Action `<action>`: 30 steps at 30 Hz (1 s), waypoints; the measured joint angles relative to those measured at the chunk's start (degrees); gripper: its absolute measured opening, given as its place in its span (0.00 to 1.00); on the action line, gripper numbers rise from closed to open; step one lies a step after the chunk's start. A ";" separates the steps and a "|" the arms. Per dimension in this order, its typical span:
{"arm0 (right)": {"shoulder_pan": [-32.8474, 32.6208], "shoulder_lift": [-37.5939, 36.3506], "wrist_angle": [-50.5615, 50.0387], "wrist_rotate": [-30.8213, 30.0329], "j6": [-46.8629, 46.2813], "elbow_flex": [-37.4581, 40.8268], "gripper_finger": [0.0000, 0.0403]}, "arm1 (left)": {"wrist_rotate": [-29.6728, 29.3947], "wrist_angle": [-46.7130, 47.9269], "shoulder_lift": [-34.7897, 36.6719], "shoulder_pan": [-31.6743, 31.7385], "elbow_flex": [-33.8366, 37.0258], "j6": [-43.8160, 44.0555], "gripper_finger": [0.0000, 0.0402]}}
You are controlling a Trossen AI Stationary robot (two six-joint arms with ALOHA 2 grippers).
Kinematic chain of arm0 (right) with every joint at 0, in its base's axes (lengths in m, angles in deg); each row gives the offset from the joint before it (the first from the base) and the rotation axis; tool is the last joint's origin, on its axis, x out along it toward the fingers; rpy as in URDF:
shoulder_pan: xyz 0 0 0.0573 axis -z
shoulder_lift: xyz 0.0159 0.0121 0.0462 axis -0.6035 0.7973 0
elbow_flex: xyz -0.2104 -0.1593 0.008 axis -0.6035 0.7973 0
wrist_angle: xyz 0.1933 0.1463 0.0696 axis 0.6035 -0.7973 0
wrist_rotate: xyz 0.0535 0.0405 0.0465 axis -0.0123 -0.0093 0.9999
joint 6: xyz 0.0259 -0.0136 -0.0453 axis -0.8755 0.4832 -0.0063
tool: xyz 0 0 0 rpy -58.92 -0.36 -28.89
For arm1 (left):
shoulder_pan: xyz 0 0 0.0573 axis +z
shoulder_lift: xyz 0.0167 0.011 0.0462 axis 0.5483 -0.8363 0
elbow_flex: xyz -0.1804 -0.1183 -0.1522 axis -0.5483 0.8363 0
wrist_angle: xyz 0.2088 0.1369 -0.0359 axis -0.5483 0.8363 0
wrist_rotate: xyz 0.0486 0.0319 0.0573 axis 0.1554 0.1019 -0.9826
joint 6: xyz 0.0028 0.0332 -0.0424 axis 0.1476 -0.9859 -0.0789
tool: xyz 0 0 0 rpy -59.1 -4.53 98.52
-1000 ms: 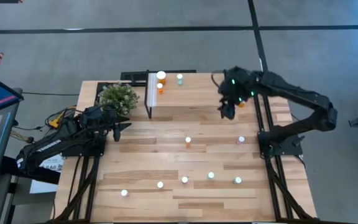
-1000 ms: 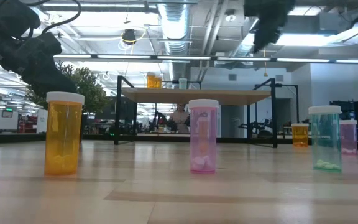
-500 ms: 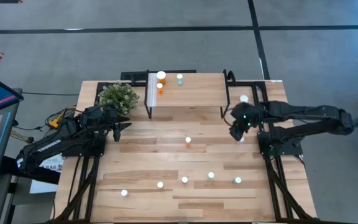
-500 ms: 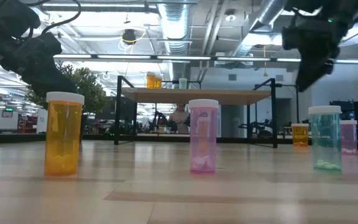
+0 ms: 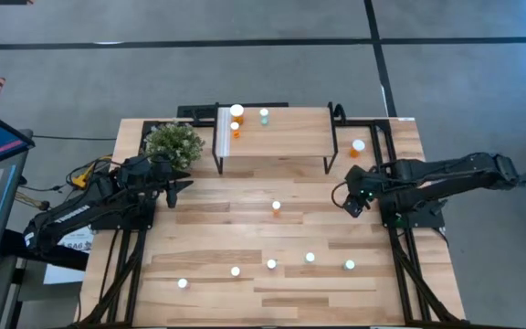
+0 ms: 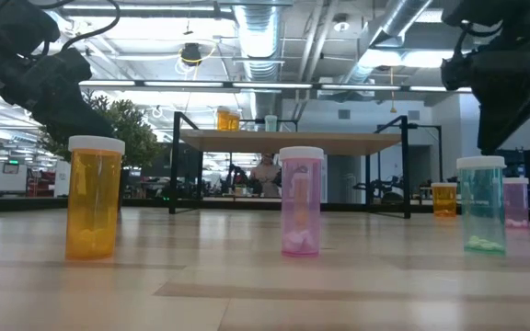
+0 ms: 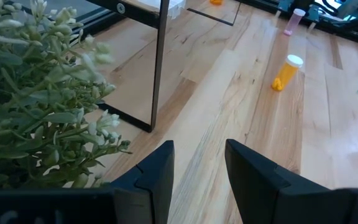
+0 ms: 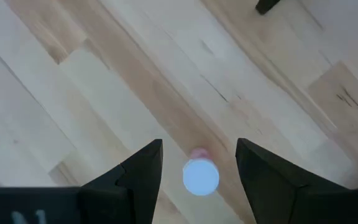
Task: Pick and place medicine bottles onto shelf by color
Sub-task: Put the small top pink pill bottle on the shelf
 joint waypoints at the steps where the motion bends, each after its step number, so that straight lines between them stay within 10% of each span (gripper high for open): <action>1: -0.68 -0.05 -0.24 -0.54 -0.81 0.00 0.56 | 0.00 -0.02 0.00 0.02 0.00 0.00 0.32; 30: -22.12 -3.19 -9.47 -23.35 -25.70 1.96 0.56 | -0.07 0.00 0.00 0.02 0.00 0.00 0.32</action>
